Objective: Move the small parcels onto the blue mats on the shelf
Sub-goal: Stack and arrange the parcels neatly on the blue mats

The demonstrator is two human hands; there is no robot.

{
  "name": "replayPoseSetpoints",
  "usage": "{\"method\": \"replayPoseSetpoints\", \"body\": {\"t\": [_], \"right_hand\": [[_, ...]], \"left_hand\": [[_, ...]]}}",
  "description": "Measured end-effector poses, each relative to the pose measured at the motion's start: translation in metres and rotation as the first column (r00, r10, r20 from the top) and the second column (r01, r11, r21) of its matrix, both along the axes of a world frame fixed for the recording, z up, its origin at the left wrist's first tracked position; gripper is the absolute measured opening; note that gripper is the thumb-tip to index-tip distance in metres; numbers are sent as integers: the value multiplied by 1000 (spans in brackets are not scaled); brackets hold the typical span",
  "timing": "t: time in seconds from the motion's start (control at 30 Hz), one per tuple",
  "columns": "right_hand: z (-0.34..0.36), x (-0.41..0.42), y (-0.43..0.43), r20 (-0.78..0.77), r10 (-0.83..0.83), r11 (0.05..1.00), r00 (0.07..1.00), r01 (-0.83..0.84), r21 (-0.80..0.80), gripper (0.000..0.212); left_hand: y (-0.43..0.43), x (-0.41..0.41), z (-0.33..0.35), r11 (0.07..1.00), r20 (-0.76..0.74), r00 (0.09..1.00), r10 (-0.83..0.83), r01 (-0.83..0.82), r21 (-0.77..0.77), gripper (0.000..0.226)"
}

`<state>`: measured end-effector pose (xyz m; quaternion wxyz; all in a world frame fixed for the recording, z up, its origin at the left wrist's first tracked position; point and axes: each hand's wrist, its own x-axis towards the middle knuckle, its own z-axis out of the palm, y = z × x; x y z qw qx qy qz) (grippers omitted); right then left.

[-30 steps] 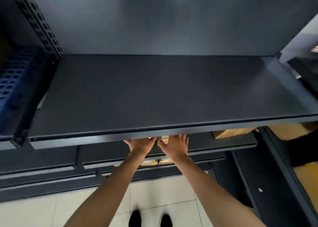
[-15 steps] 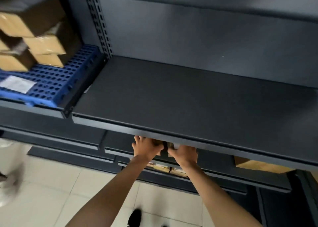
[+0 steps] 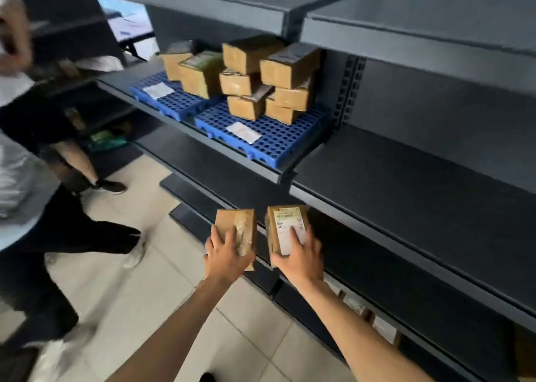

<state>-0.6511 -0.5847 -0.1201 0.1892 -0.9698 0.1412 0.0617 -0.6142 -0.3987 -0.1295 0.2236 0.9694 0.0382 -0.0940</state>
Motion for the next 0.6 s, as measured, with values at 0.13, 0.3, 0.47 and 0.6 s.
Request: {"method": "replayPoseSetpoints", "body": {"t": [0.13, 0.3, 0.47, 0.6], "right_hand": [[13, 34, 87, 32, 108, 994, 994, -107, -18, 88], [37, 84, 193, 68, 196, 979, 978, -192, -62, 85], [89, 135, 270, 210, 250, 968, 945, -243, -58, 81], [145, 184, 302, 341, 182, 983, 922, -170, -65, 81]], "left_hand": [[95, 18, 7, 991, 33, 991, 127, -125, -47, 86], [203, 63, 35, 968, 55, 974, 220, -211, -138, 90], [303, 134, 96, 926, 181, 932, 313, -258, -275, 81], [342, 191, 158, 932, 330, 906, 265, -154, -327, 75]]}}
